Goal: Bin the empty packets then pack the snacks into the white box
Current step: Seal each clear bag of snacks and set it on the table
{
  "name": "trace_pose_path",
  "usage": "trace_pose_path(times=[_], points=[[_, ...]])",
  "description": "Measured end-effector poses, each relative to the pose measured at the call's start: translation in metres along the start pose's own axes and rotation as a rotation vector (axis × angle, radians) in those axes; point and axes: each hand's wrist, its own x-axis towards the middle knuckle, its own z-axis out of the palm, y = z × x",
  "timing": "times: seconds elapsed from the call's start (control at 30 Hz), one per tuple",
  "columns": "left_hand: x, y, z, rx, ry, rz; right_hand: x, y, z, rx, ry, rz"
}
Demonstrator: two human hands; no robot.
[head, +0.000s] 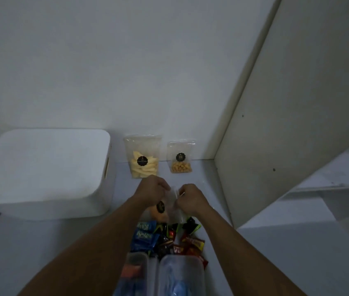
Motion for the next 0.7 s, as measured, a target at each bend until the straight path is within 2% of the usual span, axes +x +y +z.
trace_pose_path(times=[0.27,0.5,0.7], points=[[-0.063,0.033,-0.071,-0.213,0.066,0.044,-0.058,-0.053,-0.044,0.136,0.127,-0.088],[-0.119,0.084,-0.139,-0.408,0.131,0.193,-0.123,-0.122,-0.090,0.312,0.212,-0.336],[-0.155,0.119,-0.181,-0.526,0.163,0.282,-0.164,-0.167,-0.119,0.342,0.335,-0.502]])
